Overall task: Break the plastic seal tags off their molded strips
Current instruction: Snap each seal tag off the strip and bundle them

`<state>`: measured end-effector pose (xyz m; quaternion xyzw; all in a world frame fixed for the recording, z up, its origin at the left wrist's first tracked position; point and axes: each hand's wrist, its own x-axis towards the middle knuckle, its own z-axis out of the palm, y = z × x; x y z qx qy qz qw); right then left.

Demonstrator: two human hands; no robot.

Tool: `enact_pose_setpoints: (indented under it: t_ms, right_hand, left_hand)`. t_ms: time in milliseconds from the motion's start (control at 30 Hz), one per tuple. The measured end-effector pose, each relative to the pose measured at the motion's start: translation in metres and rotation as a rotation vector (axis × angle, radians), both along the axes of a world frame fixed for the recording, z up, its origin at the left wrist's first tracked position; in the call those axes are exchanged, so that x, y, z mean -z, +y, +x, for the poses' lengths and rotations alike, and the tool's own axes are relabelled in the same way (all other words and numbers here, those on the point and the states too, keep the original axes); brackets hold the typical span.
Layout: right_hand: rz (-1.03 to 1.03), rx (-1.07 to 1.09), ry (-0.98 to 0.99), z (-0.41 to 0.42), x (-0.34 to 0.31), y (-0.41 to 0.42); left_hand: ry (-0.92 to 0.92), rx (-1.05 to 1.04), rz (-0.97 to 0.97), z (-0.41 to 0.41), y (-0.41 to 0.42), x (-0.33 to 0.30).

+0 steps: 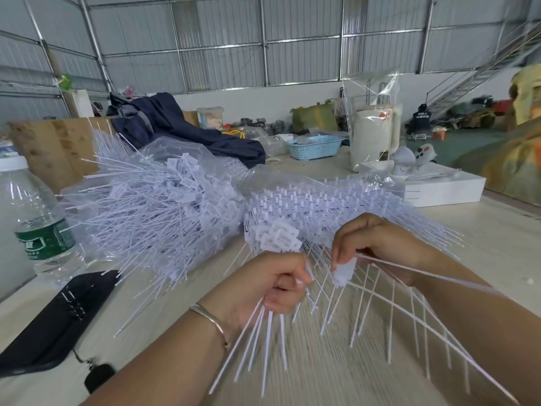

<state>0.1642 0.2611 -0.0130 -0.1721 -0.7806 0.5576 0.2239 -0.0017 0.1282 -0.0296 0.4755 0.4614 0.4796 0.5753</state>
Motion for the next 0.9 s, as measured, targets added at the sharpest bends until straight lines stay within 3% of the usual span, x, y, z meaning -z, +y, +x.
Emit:
enact_pose_setpoints:
  t_ms: [133, 233, 300, 367, 500, 667, 900]
  right_hand:
    - [0.002, 0.206, 0.046, 0.018, -0.001, 0.019]
    - [-0.02, 0.282, 0.048, 0.017, 0.003, 0.024]
    - [-0.106, 0.27, 0.089, 0.009, 0.006, 0.02]
    - [-0.148, 0.215, 0.112, 0.004, 0.005, 0.013]
    - [-0.077, 0.034, 0.096, 0.0, 0.003, 0.0]
    - [-0.057, 0.012, 0.091, -0.003, 0.006, -0.004]
    - [-0.089, 0.036, 0.111, 0.001, 0.004, -0.002]
  left_hand:
    - [-0.245, 0.041, 0.053, -0.014, -0.002, -0.005]
    - [-0.179, -0.116, 0.062, -0.013, 0.001, -0.003]
    - [-0.1, -0.224, 0.022, -0.009, 0.005, 0.003]
    - [-0.139, -0.301, -0.033, -0.006, 0.007, 0.006]
    - [-0.209, -0.382, -0.079, -0.004, 0.008, 0.007]
    - [-0.092, -0.336, 0.017, -0.001, 0.006, 0.007]
    - [-0.148, -0.354, 0.082, 0.0, 0.003, 0.005]
